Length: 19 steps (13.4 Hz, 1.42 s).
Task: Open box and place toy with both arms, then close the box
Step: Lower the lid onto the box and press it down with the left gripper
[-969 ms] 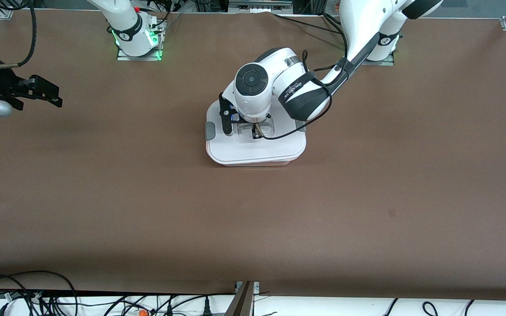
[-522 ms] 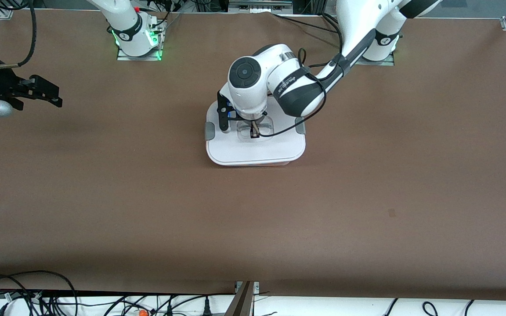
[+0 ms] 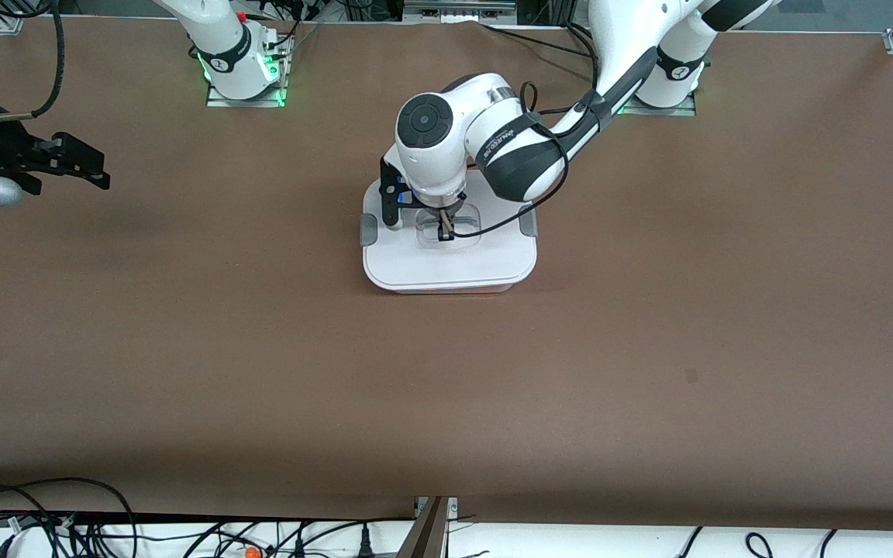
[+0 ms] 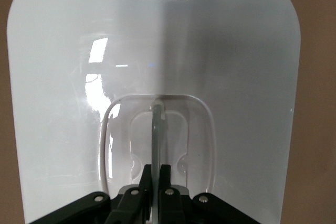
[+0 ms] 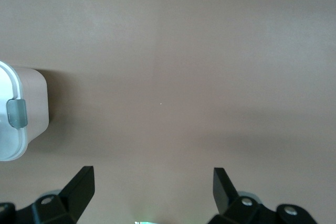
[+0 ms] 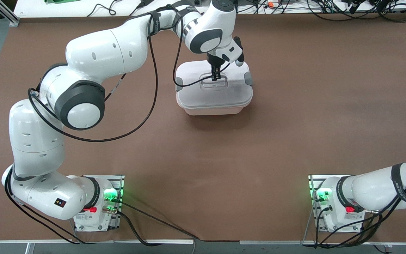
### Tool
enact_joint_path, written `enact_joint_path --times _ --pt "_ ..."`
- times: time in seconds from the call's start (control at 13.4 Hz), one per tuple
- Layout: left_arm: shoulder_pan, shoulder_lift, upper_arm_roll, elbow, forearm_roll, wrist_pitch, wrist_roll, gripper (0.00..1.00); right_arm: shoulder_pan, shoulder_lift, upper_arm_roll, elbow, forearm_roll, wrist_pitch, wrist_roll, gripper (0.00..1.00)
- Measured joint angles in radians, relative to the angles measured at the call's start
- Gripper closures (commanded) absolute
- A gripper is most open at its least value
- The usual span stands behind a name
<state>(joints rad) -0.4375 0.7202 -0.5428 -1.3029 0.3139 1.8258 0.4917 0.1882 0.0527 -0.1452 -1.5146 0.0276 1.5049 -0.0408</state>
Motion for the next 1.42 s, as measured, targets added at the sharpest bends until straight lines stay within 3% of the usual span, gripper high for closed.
enact_joint_path --times 1.42 --pt "0.005 -0.001 -0.002 -0.009 0.001 -0.011 0.047 1.0 0.012 0.0 0.01 0.007 0.0 0.0 0.0 0.0"
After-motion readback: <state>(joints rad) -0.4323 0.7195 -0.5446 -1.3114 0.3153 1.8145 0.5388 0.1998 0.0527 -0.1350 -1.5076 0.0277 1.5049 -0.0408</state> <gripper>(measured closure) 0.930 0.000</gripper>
